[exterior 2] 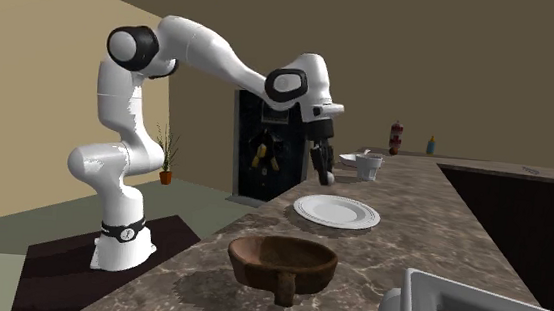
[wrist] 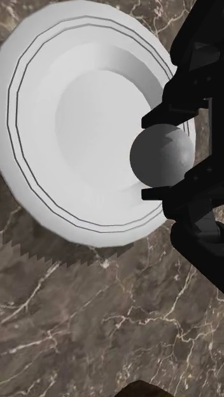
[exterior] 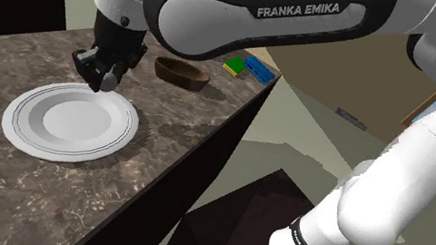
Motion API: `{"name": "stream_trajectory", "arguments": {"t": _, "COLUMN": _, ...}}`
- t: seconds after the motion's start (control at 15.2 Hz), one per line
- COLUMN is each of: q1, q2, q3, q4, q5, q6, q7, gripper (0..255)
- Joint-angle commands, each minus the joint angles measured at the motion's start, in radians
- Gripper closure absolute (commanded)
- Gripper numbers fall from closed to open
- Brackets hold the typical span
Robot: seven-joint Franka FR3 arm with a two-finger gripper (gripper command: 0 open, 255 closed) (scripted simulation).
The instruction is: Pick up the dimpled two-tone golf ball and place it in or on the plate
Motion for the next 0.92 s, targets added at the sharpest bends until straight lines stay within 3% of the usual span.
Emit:
{"name": "stream_trajectory", "arguments": {"t": 0.0, "q1": 0.027, "q2": 0.071, "q3": 0.016, "q4": 0.085, "q5": -0.053, "q6": -0.035, "q7": 0.056, "gripper": 255}}
{"name": "stream_trajectory", "arguments": {"t": 0.13, "q1": 0.06, "q2": 0.139, "q3": 0.023, "q4": 0.164, "q5": -0.101, "q6": -0.068, "q7": 0.102, "gripper": 255}}
{"name": "stream_trajectory", "arguments": {"t": 0.86, "q1": 0.069, "q2": 0.181, "q3": 0.006, "q4": 0.067, "q5": -0.152, "q6": 0.059, "q7": 0.151, "gripper": 255}}
